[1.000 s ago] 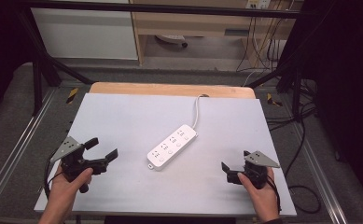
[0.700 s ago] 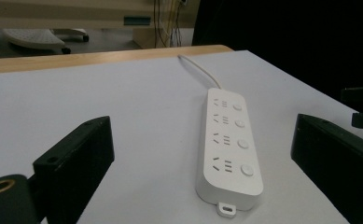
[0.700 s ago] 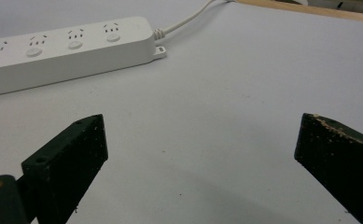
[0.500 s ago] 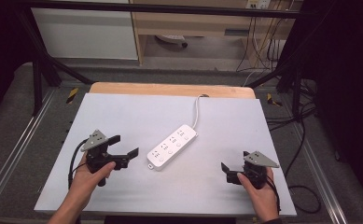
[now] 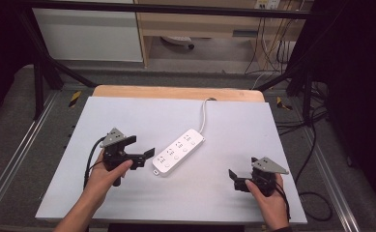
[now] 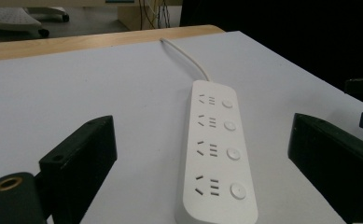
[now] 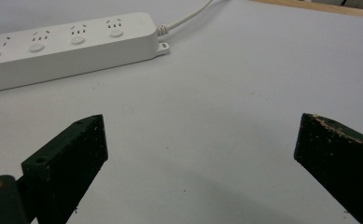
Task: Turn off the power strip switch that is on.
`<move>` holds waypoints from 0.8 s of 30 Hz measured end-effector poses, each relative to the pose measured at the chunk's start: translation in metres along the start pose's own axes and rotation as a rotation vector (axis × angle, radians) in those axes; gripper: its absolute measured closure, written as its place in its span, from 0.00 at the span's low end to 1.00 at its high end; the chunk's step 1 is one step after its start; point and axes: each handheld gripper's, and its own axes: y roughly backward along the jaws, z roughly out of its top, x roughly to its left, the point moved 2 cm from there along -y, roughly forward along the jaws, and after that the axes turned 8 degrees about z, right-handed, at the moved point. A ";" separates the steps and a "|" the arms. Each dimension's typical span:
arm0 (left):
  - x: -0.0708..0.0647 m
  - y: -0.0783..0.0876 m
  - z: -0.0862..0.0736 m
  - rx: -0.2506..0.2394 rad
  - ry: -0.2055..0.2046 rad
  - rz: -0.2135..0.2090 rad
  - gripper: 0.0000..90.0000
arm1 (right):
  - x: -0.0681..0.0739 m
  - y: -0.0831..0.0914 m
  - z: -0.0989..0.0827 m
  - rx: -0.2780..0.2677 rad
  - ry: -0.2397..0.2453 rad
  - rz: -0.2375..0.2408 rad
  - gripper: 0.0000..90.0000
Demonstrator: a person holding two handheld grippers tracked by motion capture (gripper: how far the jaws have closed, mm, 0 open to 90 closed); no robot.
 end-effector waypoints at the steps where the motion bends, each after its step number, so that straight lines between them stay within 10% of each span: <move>1: -0.001 -0.002 0.001 -0.002 -0.010 0.005 0.09 | 0.000 0.000 0.000 0.000 0.000 0.000 0.03; 24: -0.039 -0.052 0.017 0.027 -0.071 -0.023 0.11 | 0.002 -0.002 0.001 0.040 0.000 0.004 0.04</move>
